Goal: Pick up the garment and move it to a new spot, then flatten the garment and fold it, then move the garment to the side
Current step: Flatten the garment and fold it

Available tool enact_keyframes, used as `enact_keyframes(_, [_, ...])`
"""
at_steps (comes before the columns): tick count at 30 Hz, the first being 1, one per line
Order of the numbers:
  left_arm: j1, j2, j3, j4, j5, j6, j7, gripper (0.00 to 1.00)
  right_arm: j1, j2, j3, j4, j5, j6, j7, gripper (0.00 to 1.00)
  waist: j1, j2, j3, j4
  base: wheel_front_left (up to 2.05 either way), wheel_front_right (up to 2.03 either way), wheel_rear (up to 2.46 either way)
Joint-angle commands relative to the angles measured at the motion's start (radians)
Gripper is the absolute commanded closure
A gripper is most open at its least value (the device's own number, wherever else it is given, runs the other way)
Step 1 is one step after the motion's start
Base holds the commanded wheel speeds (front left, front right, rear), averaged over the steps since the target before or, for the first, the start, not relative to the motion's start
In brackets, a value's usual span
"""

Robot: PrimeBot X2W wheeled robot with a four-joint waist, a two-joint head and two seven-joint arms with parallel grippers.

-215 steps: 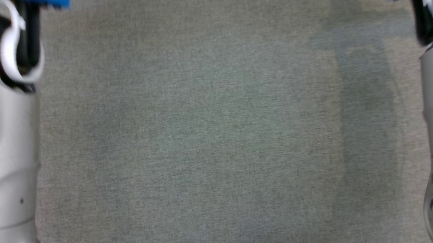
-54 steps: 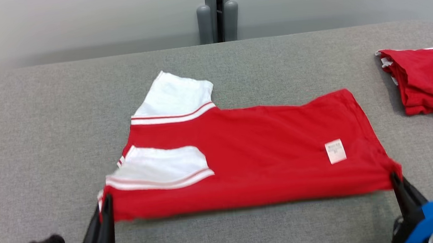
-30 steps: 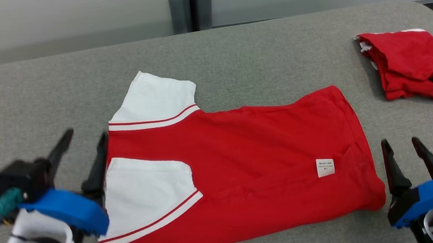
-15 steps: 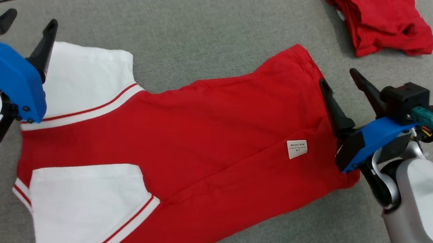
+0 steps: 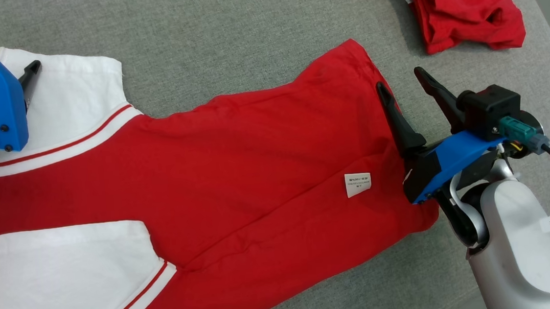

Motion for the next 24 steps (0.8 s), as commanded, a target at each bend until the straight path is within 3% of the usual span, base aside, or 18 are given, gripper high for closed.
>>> enact_keyframes(1, [0.003, -0.004, -0.010, 0.015, -0.012, -0.005, 0.010, 0.00, -0.021, -0.001, 0.003, 0.002, 0.008, 0.000, -0.007, 0.00, -0.0002, 0.0000, 0.000, -0.001, 0.00, 0.00, 0.00])
enact_keyframes(2, [0.003, -0.010, -0.011, 0.016, -0.019, -0.006, 0.009, 0.18, -0.024, -0.001, 0.004, 0.002, 0.010, 0.000, -0.009, 0.00, -0.0002, 0.0000, 0.000, 0.000, 0.00, 0.00, 0.00])
enact_keyframes(3, [0.003, -0.016, -0.012, 0.017, -0.025, -0.007, 0.008, 0.51, -0.027, -0.001, 0.004, 0.002, 0.010, 0.000, -0.010, 0.00, -0.0002, 0.0000, 0.000, 0.001, 0.00, 0.00, 0.00])
enact_keyframes(4, [0.001, -0.018, -0.016, 0.015, -0.028, -0.008, 0.006, 0.64, -0.030, -0.001, 0.005, 0.003, 0.009, 0.000, -0.010, 0.00, -0.0002, 0.0000, -0.001, 0.003, 0.00, 0.00, 0.00])
enact_keyframes(5, [-0.002, -0.017, -0.022, 0.010, -0.029, -0.009, -0.003, 1.00, -0.034, -0.001, 0.004, 0.005, 0.005, 0.000, -0.009, 0.00, -0.0002, 0.0000, -0.002, 0.005, 0.00, 0.00, 0.00])
enact_keyframes(13, [-0.031, -0.051, -0.018, 0.005, -0.010, -0.011, -0.158, 1.00, -0.089, -0.002, -0.038, 0.046, -0.038, 0.000, 0.032, 0.00, -0.0002, 0.0000, -0.034, 0.052, 0.00, 0.00, 0.00])
enact_keyframes(24, [-0.021, -0.121, -0.072, -0.047, -0.035, -0.015, -0.324, 1.00, -0.176, -0.054, -0.150, 0.203, -0.037, 0.000, 0.170, 0.00, -0.0002, 0.0000, -0.095, 0.177, 0.00, 0.00, 0.00])
